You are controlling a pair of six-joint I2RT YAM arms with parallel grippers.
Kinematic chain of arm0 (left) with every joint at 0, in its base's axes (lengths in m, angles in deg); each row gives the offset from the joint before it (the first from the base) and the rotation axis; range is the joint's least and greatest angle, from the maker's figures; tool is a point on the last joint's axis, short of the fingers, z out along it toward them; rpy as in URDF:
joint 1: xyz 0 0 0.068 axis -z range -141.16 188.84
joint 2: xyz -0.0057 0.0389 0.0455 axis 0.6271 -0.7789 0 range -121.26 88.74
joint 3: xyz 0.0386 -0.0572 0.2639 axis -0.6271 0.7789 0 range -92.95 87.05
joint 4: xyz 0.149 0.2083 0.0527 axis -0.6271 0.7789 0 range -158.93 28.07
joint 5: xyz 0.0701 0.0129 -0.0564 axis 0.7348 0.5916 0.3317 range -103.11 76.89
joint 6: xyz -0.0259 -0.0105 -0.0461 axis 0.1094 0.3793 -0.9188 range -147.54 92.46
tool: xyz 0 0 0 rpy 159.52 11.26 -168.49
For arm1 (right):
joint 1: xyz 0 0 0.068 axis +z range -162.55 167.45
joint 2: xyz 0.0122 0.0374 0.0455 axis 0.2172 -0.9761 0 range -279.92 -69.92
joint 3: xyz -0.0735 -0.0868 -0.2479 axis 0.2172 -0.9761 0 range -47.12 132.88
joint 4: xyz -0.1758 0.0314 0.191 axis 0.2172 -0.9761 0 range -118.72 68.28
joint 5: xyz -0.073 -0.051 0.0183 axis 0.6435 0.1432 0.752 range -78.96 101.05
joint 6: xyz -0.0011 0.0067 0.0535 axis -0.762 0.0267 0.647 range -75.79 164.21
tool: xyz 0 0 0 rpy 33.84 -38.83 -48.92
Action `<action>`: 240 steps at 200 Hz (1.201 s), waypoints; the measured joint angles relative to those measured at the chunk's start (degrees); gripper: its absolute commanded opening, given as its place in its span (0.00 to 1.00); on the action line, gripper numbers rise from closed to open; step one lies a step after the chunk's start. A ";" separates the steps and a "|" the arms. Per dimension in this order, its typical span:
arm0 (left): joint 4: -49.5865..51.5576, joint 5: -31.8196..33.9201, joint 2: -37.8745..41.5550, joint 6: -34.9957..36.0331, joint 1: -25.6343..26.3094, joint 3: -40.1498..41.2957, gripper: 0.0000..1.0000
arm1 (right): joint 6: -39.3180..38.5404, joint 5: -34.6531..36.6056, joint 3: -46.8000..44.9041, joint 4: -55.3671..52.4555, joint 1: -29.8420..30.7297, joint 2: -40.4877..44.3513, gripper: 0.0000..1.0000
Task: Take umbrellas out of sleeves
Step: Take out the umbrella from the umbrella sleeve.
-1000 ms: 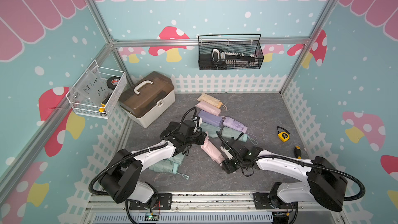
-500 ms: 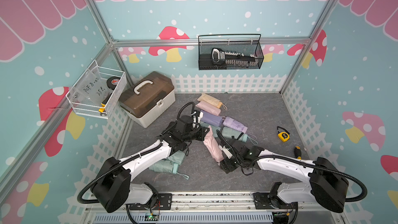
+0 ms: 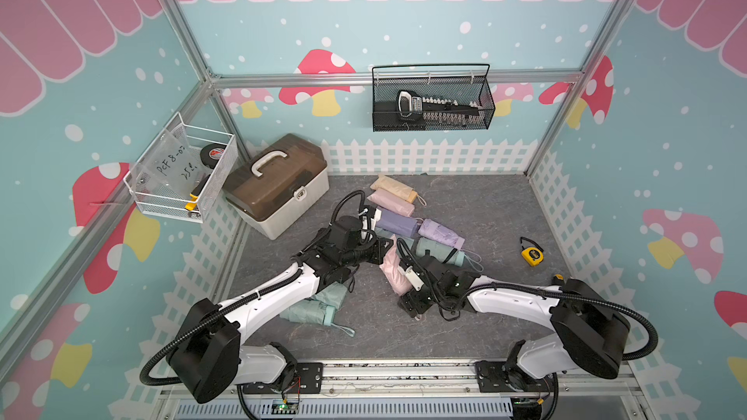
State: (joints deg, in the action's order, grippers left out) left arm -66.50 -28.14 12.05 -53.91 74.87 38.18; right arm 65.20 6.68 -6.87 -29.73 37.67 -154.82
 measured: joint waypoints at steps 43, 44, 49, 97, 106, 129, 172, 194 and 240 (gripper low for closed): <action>0.07 0.48 -1.29 0.24 -0.35 1.20 0.00 | -0.85 0.50 0.17 5.49 0.00 -4.94 0.64; 0.04 0.48 -1.29 0.26 -0.37 1.22 0.00 | -0.81 0.44 0.17 5.60 0.00 -5.01 0.64; 0.02 0.48 -1.42 0.24 -0.52 1.46 0.00 | -0.90 0.44 0.20 6.12 0.00 -5.33 0.60; -3.34 0.59 -4.61 0.20 -4.46 5.14 0.00 | 0.85 0.04 -0.17 7.08 0.04 -3.26 0.31; -4.09 1.11 -6.08 0.22 -4.61 5.70 0.00 | 1.01 0.44 -0.17 5.60 0.04 -2.71 0.29; -6.73 2.05 -8.70 1.49 -3.67 8.15 0.00 | 1.95 1.40 0.15 1.11 0.09 -1.22 0.31; -7.80 8.46 -8.96 8.63 1.44 8.98 0.00 | 3.04 3.69 -0.11 -11.08 0.15 5.49 0.31; -7.63 15.21 -9.75 13.62 6.10 7.54 0.00 | 3.30 5.29 -0.07 -16.61 0.13 8.83 0.31; -7.58 23.37 -10.97 22.18 8.70 6.34 0.00 | 4.85 6.54 2.19 -24.44 0.15 9.42 0.32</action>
State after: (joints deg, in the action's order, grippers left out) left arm -74.08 -4.77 1.08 -31.72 83.57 44.52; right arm 70.06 13.22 -4.68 -54.17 37.82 -145.40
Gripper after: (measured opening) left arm 0.048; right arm 0.316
